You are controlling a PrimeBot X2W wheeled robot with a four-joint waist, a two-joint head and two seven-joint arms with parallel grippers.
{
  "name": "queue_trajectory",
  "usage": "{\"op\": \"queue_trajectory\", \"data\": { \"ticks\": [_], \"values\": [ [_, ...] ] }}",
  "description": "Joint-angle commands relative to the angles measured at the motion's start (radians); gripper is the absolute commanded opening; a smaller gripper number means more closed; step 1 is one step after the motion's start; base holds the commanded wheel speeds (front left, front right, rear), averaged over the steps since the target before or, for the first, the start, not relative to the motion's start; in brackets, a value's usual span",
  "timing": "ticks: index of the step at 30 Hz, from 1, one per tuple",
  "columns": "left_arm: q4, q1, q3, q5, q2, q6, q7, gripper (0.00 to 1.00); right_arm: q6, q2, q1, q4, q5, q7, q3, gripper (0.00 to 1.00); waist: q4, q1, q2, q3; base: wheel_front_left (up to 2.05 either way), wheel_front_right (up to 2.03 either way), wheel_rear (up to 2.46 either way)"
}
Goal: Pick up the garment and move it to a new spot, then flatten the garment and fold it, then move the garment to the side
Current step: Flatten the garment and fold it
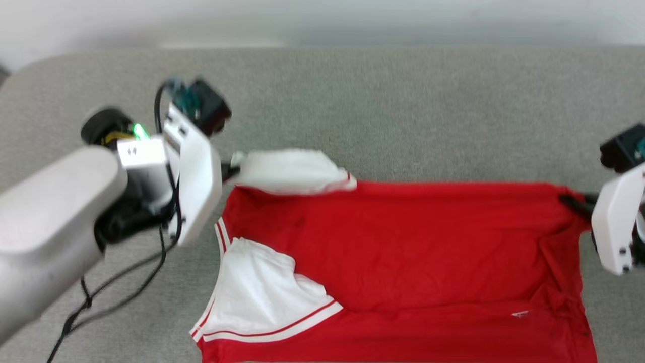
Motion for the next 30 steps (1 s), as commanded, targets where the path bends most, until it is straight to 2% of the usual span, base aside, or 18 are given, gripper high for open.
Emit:
{"op": "queue_trajectory", "data": {
  "ticks": [1, 8, 14, 21, 27, 28, 29, 30],
  "values": [
    [-0.023, 0.041, -0.005, -0.009, 0.017, 0.012, -0.012, 0.00, -0.001, -0.009, 0.040, -0.004, 0.006, -0.016, -0.004, 0.00, 0.012, 0.0001, 0.0000, -0.046, 0.00, 0.00, 0.00],
    [-0.138, 0.210, -0.031, -0.032, 0.097, 0.065, -0.051, 0.00, -0.001, -0.023, 0.200, -0.033, 0.024, -0.073, -0.032, 0.00, 0.018, 0.0001, 0.0000, -0.106, 0.00, 0.00, 0.00],
    [-0.185, 0.350, -0.048, -0.043, 0.129, 0.106, -0.078, 0.00, -0.001, -0.033, 0.341, -0.067, 0.034, -0.105, -0.070, 0.00, 0.023, 0.0001, 0.0000, -0.107, 0.00, 0.00, 0.00],
    [-0.159, 0.483, -0.056, -0.066, 0.118, 0.132, -0.136, 0.00, -0.001, -0.008, 0.441, -0.071, 0.015, -0.094, -0.091, 0.00, 0.012, 0.0001, 0.0000, -0.070, 0.00, 0.00, 0.00],
    [-0.089, 0.536, -0.053, -0.074, 0.081, 0.124, -0.177, 0.00, -0.001, 0.036, 0.479, -0.038, -0.005, -0.094, -0.090, 0.00, 0.011, 0.0001, 0.0000, -0.058, 0.00, 0.00, 0.00],
    [-0.082, 0.539, -0.051, -0.066, 0.078, 0.125, -0.192, 0.72, -0.001, 0.040, 0.479, -0.037, -0.007, -0.099, -0.098, 0.36, 0.011, 0.0001, 0.0000, -0.061, 0.00, 0.00, 0.00],
    [-0.079, 0.540, -0.048, -0.063, 0.077, 0.129, -0.207, 1.00, -0.001, 0.040, 0.477, -0.042, -0.014, -0.110, -0.105, 1.00, 0.010, 0.0001, 0.0000, -0.067, 0.00, 0.00, 0.00],
    [-0.078, 0.541, -0.041, -0.059, 0.077, 0.135, -0.226, 1.00, -0.001, 0.034, 0.475, -0.050, -0.023, -0.121, -0.115, 1.00, 0.010, 0.0001, 0.0000, -0.072, 0.00, 0.00, 0.00]
  ]
}}
